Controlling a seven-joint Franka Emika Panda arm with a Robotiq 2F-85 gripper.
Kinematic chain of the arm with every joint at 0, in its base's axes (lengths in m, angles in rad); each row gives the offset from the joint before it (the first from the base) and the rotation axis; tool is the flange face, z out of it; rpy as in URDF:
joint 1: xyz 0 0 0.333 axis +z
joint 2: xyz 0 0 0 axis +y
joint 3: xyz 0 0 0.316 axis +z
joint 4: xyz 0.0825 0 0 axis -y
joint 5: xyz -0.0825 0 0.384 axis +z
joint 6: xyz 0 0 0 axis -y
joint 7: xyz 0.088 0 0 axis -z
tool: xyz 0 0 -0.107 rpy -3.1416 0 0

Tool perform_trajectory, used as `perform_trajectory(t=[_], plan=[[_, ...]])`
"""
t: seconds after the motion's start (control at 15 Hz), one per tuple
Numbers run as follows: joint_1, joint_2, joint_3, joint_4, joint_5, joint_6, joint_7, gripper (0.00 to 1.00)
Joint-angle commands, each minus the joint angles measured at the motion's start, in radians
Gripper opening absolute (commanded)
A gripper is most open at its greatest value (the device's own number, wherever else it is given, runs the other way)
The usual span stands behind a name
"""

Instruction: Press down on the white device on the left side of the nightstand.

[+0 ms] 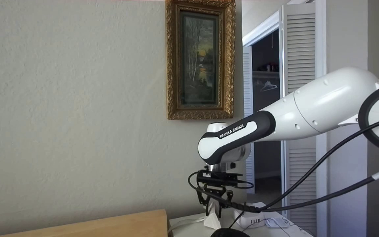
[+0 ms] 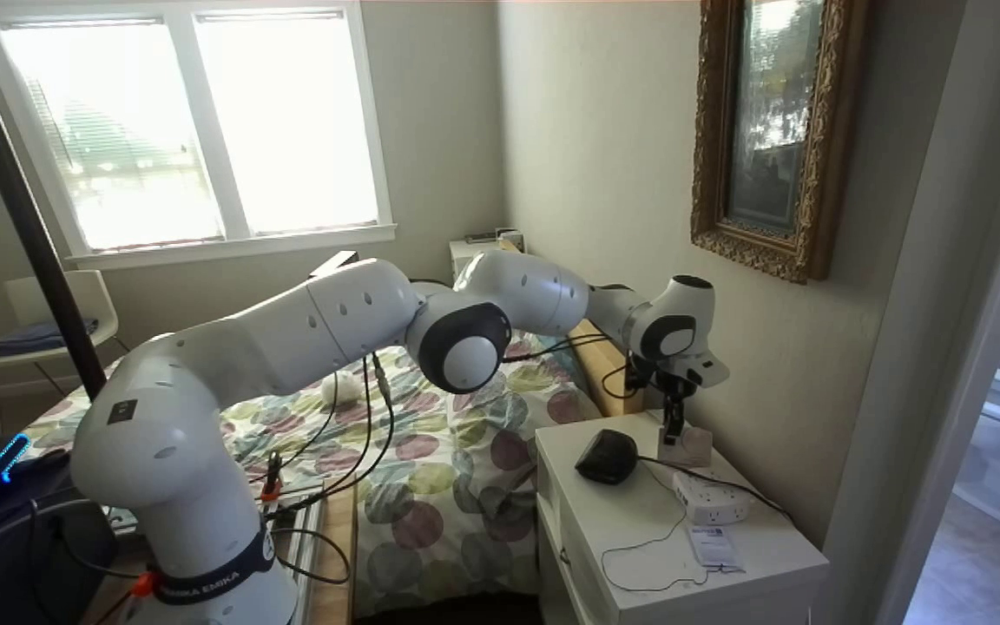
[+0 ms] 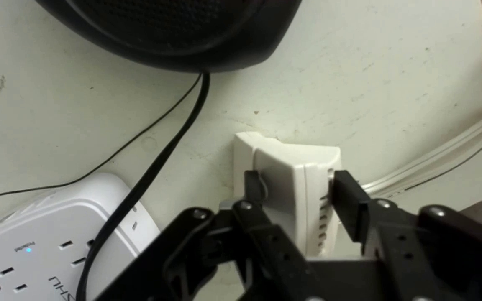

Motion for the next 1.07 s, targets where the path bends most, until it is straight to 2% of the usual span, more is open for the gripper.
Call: perform_trajectory(t=[0.0,0.07,0.13,0.27,0.47,1.0], plan=[[-0.006,0.03,0.017,0.036,0.009,0.008,-0.038,0.22],[-0.004,0.028,0.016,0.034,0.006,0.006,-0.042,0.22],[-0.002,0.025,0.014,0.032,0.005,0.004,-0.045,0.7],[0.015,0.015,-0.009,0.024,-0.017,0.007,-0.027,0.77],[0.046,-0.007,-0.048,0.01,-0.056,-0.005,-0.003,1.0],[0.152,-0.069,-0.196,-0.021,-0.179,-0.002,0.04,1.0]])
